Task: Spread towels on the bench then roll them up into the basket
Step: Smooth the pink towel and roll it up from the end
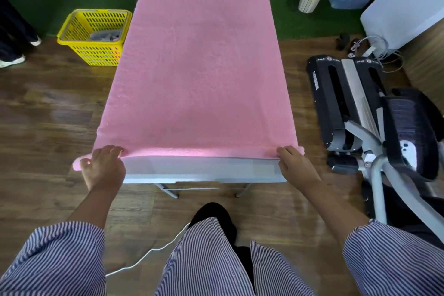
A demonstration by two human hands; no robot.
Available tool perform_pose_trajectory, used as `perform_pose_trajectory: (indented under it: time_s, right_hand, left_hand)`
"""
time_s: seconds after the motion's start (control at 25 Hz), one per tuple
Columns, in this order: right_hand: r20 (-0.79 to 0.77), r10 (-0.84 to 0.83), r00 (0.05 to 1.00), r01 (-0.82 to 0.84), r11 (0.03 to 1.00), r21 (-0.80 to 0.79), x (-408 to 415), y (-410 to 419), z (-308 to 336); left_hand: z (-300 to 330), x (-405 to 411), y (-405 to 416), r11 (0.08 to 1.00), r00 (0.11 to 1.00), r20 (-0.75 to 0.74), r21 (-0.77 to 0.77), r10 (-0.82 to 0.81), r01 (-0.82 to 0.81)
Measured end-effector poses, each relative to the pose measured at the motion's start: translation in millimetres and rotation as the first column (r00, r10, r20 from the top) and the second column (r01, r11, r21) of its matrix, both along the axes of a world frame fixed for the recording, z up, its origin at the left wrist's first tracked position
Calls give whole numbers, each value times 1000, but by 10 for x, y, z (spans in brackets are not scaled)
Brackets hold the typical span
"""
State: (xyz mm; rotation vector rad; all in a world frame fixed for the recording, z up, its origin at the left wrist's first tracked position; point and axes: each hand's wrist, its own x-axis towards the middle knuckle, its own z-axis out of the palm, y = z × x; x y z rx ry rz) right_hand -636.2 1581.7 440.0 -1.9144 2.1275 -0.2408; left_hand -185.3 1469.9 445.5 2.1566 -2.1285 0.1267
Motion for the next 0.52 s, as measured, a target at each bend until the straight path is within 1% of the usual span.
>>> perform_pose_trajectory:
  time_s: [0.16,0.2,0.32,0.52]
  right_hand:
    - [30,13,999,-12,999,-41,-6,-24,-11]
    - [33,20,999,-18,999,-43,5,-21,3]
    - [42,33,999,-32,999,-33,6,-8,-3]
    - [46,21,999,-20,1000,-20,-41,-51,-38]
  left_hand:
    - [-14,65,-79,989,983,-183,142,-1,27]
    - [-27,78,-99,984,980,-199,175,-6,41]
    - [-61,100,-127,983,981,-156,126,-114,135]
    - [-108,171,-190,984,973,-198,107,-118,141]
